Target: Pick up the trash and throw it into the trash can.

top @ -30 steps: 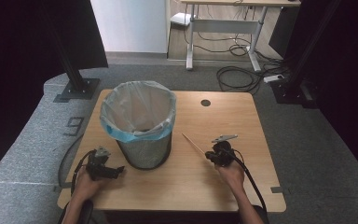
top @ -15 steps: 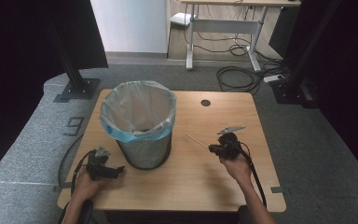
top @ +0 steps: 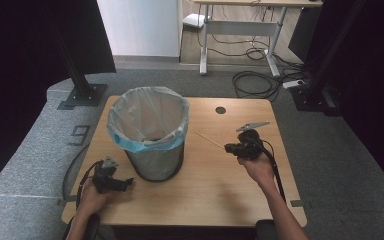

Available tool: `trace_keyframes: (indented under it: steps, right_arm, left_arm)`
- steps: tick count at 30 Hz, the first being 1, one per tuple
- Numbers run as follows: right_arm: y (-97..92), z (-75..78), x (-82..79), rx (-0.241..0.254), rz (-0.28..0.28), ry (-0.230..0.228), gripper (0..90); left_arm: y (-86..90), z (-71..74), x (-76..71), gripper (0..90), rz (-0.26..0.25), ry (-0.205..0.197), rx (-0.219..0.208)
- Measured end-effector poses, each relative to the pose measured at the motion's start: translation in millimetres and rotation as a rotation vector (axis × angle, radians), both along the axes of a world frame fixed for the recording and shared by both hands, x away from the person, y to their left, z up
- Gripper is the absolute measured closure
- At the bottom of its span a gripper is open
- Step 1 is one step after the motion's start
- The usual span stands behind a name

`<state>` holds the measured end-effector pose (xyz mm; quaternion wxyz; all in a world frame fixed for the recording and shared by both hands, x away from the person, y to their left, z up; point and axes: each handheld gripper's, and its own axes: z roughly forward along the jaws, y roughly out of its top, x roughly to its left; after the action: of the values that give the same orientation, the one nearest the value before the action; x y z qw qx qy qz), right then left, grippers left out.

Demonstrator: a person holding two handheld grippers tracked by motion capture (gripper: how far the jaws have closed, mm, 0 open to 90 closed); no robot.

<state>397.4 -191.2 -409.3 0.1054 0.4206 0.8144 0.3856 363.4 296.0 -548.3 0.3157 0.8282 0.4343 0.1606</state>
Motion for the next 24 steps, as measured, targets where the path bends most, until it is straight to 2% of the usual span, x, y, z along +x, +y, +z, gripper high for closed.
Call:
trace_keyframes:
  steps: [4, 5, 10, 11, 15, 16, 17, 19, 22, 24]
  right_arm:
    - [-0.7, 17.0, 2.8, 0.009, 0.006, -0.008, 84.6]
    - [-1.2, 26.0, 3.6, 0.01, 0.006, -0.019, 84.6]
    - [-2.8, 43.8, 5.6, 0.011, 0.009, -0.034, 84.6]
    - [-3.3, 53.6, 6.2, 0.014, 0.005, -0.034, 84.6]
    - [-4.4, 74.1, 8.7, 0.013, 0.003, -0.05, 84.6]
    - [-4.4, 74.1, 8.7, 0.013, 0.003, -0.05, 84.6]
    - [-4.4, 85.1, 9.9, 0.003, 0.002, -0.064, 84.6]
    - [-4.2, 90.7, 10.4, -0.003, 0.0, -0.074, 84.6]
    - [-3.2, 108.0, 11.6, -0.006, 0.005, -0.095, 84.6]
    - [-0.2, 125.8, 11.9, -0.007, 0.012, -0.12, 84.6]
  left_arm:
    - [0.3, 0.4, 0.0, 0.0, -0.003, 0.005, 0.002]
    - [0.3, 0.5, 0.0, 0.0, -0.003, 0.006, 0.002]
    - [0.3, 0.4, 0.0, 0.0, -0.003, 0.005, 0.002]
    - [0.4, 0.5, 0.0, 0.0, -0.004, 0.006, 0.002]
    - [0.3, 0.3, 0.0, 0.0, -0.003, 0.004, 0.001]
    - [0.3, 0.3, 0.0, 0.0, -0.003, 0.004, 0.001]
    - [0.3, 0.3, 0.0, 0.0, -0.003, 0.004, 0.001]
    - [0.3, 0.3, 0.0, 0.0, -0.003, 0.004, 0.001]
    - [0.3, 0.3, 0.1, 0.0, -0.003, 0.004, 0.002]
    - [0.2, 0.1, 0.0, 0.0, -0.002, 0.002, 0.001]
